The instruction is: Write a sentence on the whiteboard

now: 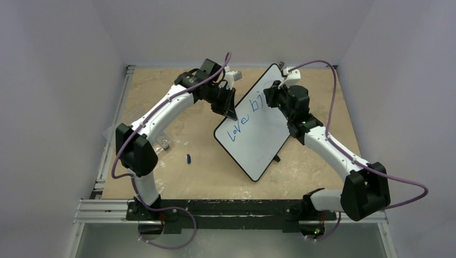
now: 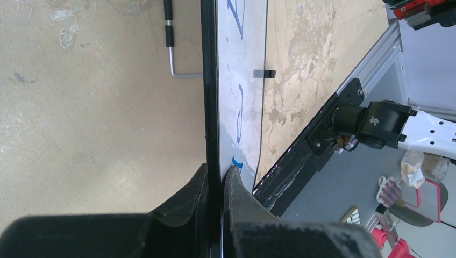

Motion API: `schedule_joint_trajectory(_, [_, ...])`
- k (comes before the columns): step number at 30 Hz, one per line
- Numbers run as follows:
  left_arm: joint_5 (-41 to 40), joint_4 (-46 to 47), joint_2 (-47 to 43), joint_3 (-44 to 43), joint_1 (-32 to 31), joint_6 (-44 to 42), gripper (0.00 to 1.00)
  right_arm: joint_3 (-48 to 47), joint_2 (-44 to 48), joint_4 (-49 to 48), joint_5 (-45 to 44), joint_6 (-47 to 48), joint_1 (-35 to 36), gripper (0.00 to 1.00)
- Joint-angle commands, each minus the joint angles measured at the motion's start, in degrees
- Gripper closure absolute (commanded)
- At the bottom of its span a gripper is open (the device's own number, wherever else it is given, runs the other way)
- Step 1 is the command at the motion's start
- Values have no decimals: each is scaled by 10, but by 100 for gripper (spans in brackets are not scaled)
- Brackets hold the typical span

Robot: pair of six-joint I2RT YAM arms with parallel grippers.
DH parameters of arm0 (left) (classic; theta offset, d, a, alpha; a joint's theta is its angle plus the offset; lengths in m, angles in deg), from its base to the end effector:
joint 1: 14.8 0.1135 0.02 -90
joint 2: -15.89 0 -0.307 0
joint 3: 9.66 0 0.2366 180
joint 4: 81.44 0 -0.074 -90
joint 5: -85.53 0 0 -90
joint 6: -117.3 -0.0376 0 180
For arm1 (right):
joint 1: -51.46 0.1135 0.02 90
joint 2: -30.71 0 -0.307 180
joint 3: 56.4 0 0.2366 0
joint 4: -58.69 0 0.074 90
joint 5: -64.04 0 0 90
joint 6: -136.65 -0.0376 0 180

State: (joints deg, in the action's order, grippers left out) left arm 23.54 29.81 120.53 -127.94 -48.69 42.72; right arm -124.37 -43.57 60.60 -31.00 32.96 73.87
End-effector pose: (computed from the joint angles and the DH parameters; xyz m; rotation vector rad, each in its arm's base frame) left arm 0.3129 -0.2315 0.3784 0.6262 2.5656 -0.9420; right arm 0.2622 0.1046 0.3671 -0.0657 1.7281 0.3913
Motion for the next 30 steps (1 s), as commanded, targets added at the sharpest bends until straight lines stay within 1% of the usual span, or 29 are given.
schedule_joint_trajectory(1, [-97, -17, 1, 12, -17, -70, 100, -23, -7, -13, -9, 14, -2, 100])
schedule_joint_trajectory(22, [-99, -17, -3, 13, -19, -70, 100, 57, 15, -28, -3, -2, -4, 100])
schedule_joint_trajectory(30, [-101, -18, 0, 14, -20, -70, 100, 44, 17, -28, 2, -3, -4, 100])
